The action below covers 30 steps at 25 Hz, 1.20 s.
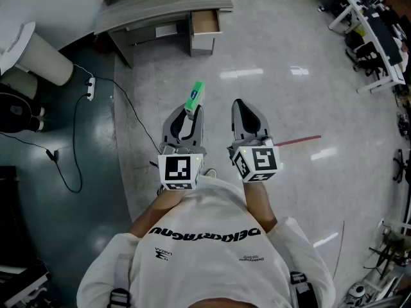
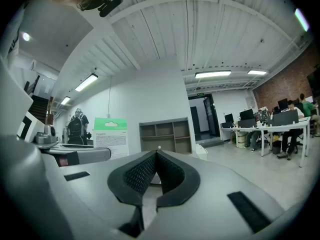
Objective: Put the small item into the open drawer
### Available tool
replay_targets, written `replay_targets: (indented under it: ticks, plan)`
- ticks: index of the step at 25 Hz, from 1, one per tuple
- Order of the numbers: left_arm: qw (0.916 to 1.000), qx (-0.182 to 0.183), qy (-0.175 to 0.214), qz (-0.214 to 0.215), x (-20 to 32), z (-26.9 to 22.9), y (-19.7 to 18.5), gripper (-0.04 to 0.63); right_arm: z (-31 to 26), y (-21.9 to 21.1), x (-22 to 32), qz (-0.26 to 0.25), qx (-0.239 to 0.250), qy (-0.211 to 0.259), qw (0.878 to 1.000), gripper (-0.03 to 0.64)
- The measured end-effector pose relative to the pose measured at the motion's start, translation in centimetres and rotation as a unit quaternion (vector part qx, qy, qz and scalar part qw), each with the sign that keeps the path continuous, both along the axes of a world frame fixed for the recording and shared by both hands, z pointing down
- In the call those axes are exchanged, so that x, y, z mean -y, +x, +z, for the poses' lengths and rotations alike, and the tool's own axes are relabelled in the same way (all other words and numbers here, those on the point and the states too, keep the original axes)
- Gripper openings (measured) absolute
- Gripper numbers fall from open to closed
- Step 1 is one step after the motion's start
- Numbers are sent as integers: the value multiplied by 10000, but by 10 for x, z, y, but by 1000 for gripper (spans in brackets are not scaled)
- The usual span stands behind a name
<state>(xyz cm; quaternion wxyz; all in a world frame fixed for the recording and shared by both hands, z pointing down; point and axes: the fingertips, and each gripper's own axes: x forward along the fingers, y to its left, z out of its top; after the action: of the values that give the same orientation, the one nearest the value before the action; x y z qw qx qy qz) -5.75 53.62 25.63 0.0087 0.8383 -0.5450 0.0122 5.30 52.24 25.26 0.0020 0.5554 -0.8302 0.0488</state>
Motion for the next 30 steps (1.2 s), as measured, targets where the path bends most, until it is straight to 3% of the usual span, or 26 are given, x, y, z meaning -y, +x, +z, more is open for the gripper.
replay_targets:
  ticks: [10, 17, 22, 30]
  plan:
    - [9998, 54, -27, -166, -26, 8, 16, 103, 10, 21, -24, -97, 160, -100, 9998, 31]
    - [9996, 108, -162, -208, -7, 24, 22, 103, 23, 29, -5, -171, 182, -201, 9995, 31]
    - [9996, 129, -157, -214, 35, 33, 34, 103, 30, 40, 34, -186, 93, -228, 9995, 31]
    - [9998, 27, -162, -136, 158, 38, 33, 103, 41, 35, 151, -157, 56, -331, 9993, 31]
